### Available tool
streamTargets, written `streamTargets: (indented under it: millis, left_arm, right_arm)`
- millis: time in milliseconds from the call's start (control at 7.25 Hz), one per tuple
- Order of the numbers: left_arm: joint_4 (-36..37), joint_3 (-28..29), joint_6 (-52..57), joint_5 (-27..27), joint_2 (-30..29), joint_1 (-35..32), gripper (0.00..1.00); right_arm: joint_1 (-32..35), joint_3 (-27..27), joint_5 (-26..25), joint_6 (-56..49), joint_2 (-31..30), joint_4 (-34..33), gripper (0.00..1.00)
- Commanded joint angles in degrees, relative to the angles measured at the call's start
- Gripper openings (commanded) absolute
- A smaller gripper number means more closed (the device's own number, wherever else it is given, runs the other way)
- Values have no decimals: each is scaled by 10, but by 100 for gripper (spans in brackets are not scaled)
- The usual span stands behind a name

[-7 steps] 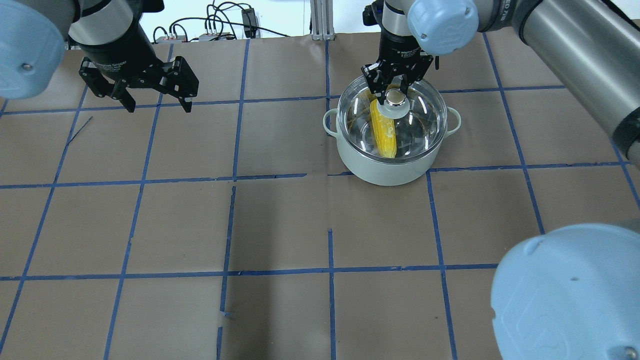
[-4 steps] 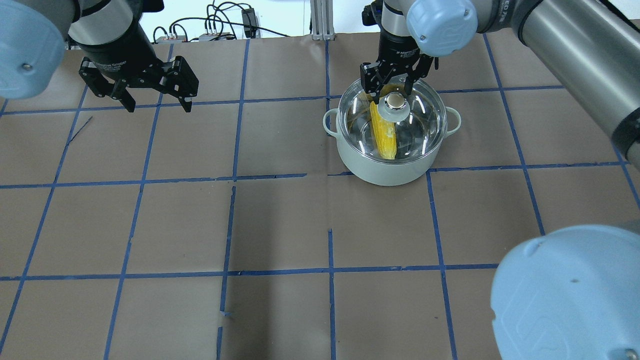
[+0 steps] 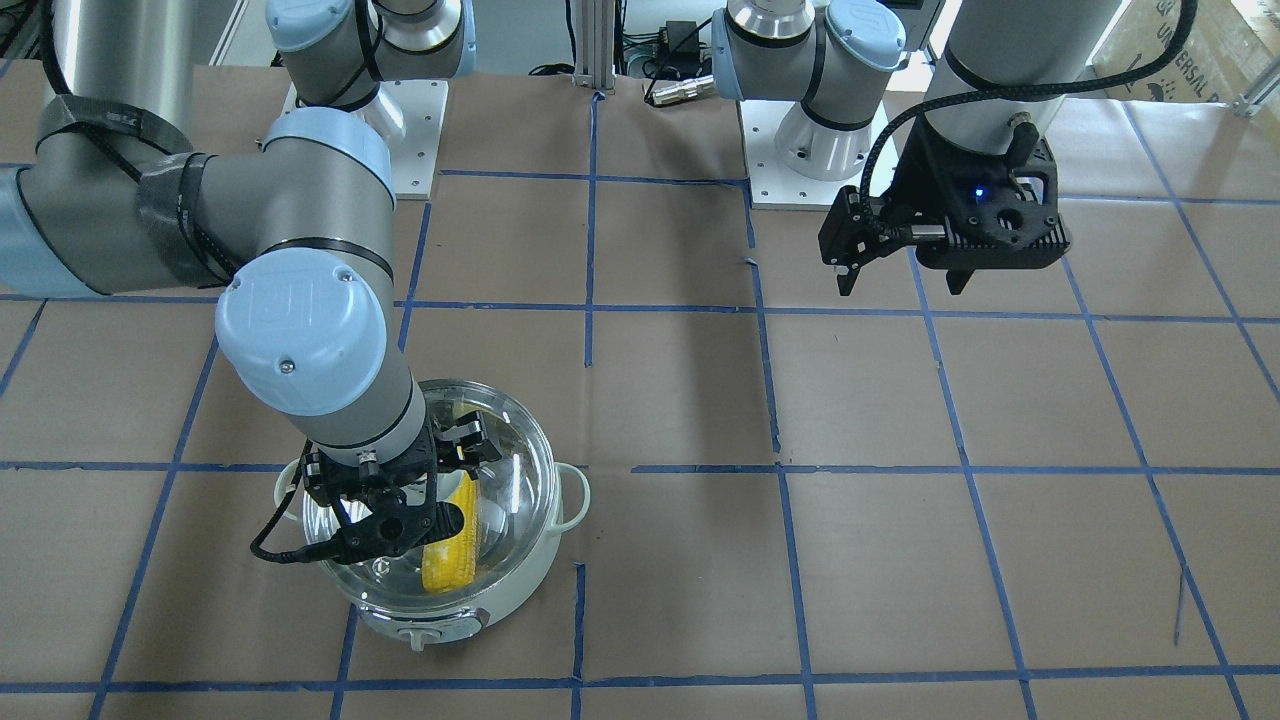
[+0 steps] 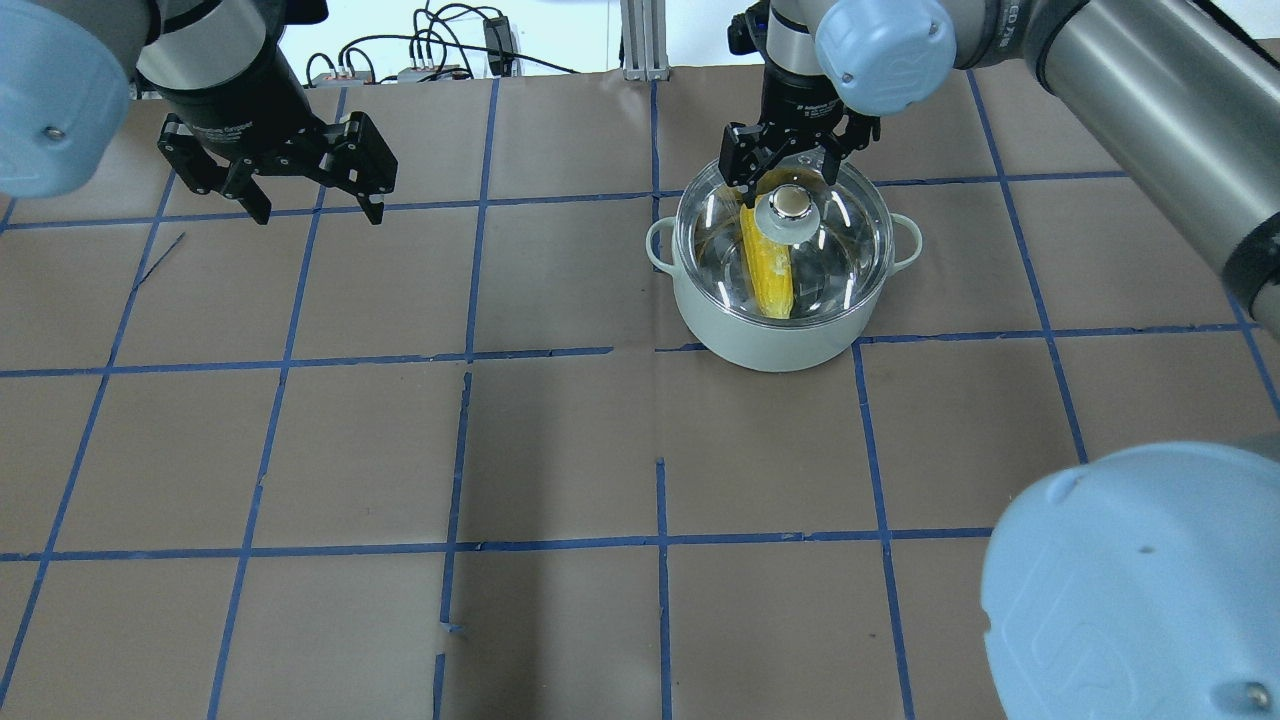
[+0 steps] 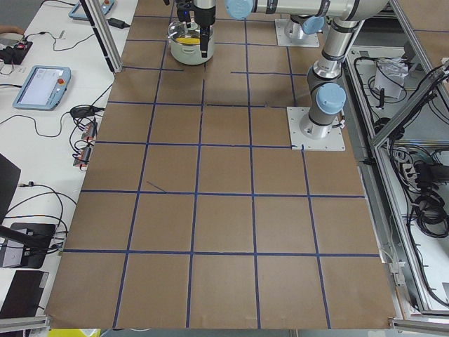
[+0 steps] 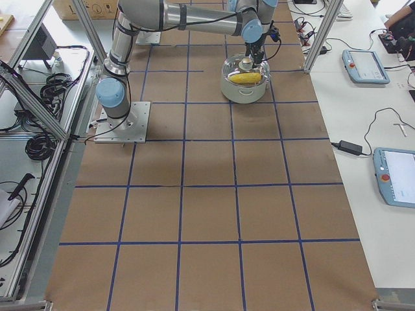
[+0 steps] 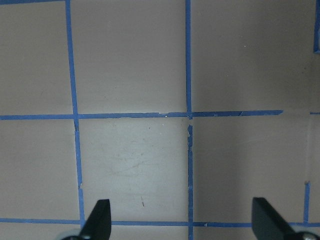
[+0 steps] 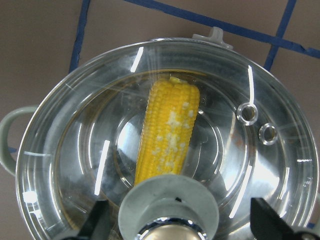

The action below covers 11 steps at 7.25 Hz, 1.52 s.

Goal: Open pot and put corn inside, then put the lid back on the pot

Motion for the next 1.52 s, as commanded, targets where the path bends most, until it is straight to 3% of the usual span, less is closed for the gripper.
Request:
streamTargets:
  millis: [0,414,690,966,1241,1379]
  left_arm:
    - [0,0,0,0,0,0,100]
    - [0,0,0,0,0,0,100]
    - [0,0,0,0,0,0,100]
    - [0,0,0,0,0,0,100]
    - [-1,-1,0,0,0,0,100]
    - [-1,-1,-1,1,0,0,100]
  right_arm:
    - [-6,0,-25,-1,1,0,99]
    - [-5,0,-31,3,2,-1,99]
    - [11,-29,-28,31,-16,4,100]
    - [14,-54,-22,32,-80,73,100]
    - [7,-6,-20,28,-174,75,99]
    - [-4,48,-20,25,-218,65,99]
